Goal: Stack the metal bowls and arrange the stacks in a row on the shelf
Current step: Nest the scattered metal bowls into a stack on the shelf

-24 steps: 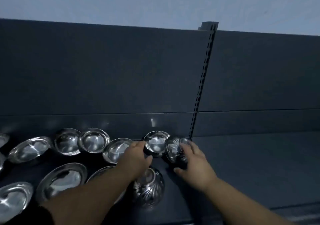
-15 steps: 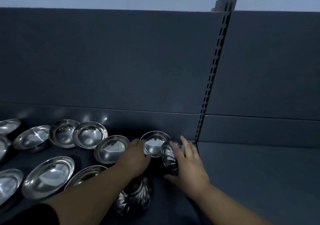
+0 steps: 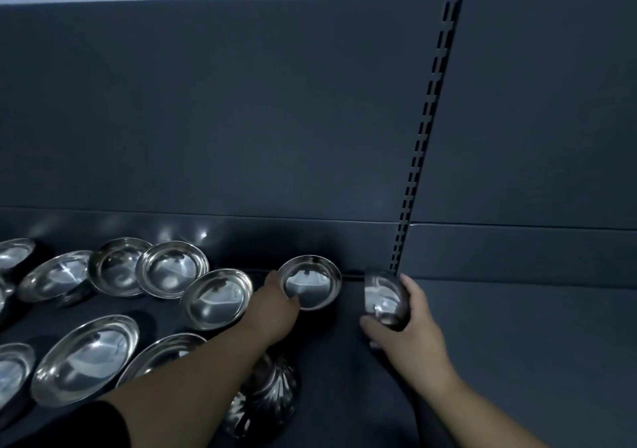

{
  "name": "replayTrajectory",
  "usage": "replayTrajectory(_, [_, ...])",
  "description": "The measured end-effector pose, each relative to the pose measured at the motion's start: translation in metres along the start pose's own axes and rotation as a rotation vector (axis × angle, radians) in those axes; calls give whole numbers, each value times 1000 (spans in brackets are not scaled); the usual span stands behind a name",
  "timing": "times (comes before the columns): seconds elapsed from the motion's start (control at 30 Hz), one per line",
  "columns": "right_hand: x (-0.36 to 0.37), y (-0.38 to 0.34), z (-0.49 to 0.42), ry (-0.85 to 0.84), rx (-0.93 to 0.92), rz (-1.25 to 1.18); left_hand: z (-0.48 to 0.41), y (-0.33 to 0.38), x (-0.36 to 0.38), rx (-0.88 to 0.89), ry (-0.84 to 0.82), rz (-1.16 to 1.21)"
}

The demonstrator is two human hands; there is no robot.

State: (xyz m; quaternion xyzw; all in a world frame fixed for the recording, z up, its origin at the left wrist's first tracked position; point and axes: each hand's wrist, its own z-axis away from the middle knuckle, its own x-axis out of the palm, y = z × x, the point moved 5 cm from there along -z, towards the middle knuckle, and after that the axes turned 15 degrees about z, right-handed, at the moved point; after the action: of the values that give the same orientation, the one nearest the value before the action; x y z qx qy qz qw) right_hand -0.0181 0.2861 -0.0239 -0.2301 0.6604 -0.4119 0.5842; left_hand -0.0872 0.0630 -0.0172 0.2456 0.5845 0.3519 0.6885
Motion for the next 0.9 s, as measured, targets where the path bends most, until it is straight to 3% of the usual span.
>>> replayTrajectory(0.17, [-14,5,1,-31,232,-503,5,8,-2,44,-82,-38])
replayTrajectory(0.23, [-17,-1,4,-77,262,-583,14,16,-3,92,-154,-83])
replayTrajectory(0.47, [-18,-23,22,-142,256,-580,47,18,-25,276,-293,-238])
replayTrajectory(0.63, [-7,-36,35,-178,292,-597,80,-10,-25,355,-565,-721])
replayTrajectory(0.73, [-2,-42,38,-188,305,-592,83,-20,-19,424,-554,-808])
replayTrajectory(0.9, [-4,-47,38,-176,323,-526,76,-25,-14,453,-493,-745])
